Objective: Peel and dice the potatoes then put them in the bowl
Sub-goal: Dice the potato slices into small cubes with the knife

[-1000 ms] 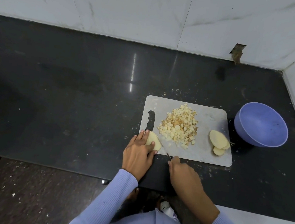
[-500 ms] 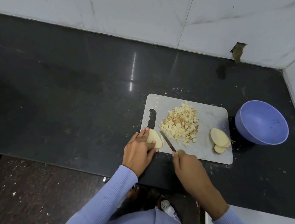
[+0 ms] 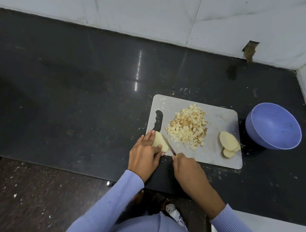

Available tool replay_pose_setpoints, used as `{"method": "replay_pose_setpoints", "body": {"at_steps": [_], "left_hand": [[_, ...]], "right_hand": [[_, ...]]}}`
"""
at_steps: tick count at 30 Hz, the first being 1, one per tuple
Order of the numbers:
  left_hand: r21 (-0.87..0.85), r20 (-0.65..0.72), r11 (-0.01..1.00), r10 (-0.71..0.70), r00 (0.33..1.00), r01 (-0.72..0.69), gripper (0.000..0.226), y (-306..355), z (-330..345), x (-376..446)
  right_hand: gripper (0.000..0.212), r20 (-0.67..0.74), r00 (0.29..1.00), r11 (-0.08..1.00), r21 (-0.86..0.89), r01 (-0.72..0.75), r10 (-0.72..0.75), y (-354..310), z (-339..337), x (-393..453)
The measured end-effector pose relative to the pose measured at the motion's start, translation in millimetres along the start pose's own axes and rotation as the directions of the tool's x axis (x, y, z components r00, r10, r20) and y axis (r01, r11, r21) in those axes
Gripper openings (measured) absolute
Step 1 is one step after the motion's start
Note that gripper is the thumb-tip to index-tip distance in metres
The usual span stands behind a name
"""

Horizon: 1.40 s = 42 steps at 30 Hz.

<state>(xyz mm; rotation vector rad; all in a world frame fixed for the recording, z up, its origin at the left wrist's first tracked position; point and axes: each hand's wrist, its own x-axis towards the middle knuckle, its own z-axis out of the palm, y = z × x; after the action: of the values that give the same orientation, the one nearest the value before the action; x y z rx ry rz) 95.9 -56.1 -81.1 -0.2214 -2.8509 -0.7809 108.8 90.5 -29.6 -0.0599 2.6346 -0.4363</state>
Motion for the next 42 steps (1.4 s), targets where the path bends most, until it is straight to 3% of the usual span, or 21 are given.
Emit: {"method": "replay_pose_setpoints", "body": {"at_steps": [6, 11, 17, 25, 38, 42], "left_hand": [[-0.011, 0.012, 1.000, -0.012, 1.000, 0.013, 0.010, -2, 0, -1], [-0.015, 0.004, 1.000, -0.008, 1.000, 0.008, 0.015, -1, -5, -1], [-0.031, -0.011, 1.000, -0.004, 1.000, 0.003, 0.014, -1, -6, -3], [-0.053, -0.010, 0.999, 0.007, 1.000, -0.007, 0.012, -2, -5, -6], [-0.020, -0.014, 1.000, 0.000, 1.000, 0.000, 0.010, -1, -7, -7], [-0.001, -0.025, 1.000, 0.011, 1.000, -0.011, 0.008, -5, -7, -9]], "right_hand": [[0.025, 0.064, 0.996, 0.995, -0.090, -0.052, 0.058, 17, 3, -38], [0.028, 0.036, 0.997, 0.996, -0.060, -0.064, 0.066, 23, -1, -48], [0.033, -0.086, 0.996, 0.998, 0.063, 0.016, -0.011, 3, -14, -20], [0.037, -0.087, 0.996, 0.999, 0.046, 0.008, -0.004, -18, 4, 14], [0.029, 0.029, 0.998, 0.987, -0.153, -0.052, 0.057, 10, 3, -39], [0.031, 0.058, 0.996, 0.994, -0.088, -0.068, 0.073, 19, -11, -42]]}}
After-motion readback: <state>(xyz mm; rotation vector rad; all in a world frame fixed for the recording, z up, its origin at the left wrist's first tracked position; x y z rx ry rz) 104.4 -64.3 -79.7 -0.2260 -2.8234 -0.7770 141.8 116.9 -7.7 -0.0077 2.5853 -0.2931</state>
